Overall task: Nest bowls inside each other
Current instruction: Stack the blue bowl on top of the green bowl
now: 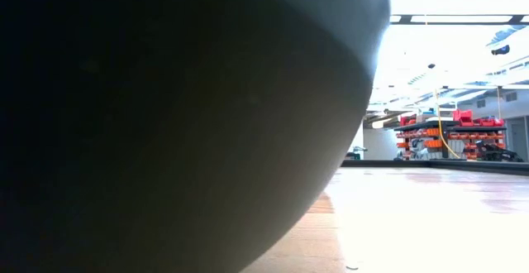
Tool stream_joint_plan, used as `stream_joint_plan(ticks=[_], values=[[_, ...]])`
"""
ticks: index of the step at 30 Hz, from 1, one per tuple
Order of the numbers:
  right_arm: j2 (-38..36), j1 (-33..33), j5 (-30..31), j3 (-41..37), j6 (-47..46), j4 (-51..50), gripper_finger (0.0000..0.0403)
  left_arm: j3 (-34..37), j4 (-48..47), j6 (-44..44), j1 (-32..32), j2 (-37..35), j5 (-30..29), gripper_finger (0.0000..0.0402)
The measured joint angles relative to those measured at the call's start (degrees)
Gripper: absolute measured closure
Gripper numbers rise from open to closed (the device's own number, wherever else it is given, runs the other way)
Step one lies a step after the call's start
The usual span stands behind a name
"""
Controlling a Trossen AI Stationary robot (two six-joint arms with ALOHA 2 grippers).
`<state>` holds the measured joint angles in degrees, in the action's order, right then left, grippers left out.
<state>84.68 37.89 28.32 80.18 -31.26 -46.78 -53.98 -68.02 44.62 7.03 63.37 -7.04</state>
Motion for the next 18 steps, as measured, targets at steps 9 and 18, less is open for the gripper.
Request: stream_joint_plan(ticks=[9, 18], values=[[0.00, 0.02, -0.11, 0.00, 0.41, -0.09, 0.0311, 5.27, 4.42, -2.43, -6.79, 0.01, 1.28, 0.0302], [0.00, 0.02, -0.09, 0.00, 1.00, -0.11, 0.0311, 10.06, 11.38, -6.32, -11.11, 0.01, 8.17, 0.0272]])
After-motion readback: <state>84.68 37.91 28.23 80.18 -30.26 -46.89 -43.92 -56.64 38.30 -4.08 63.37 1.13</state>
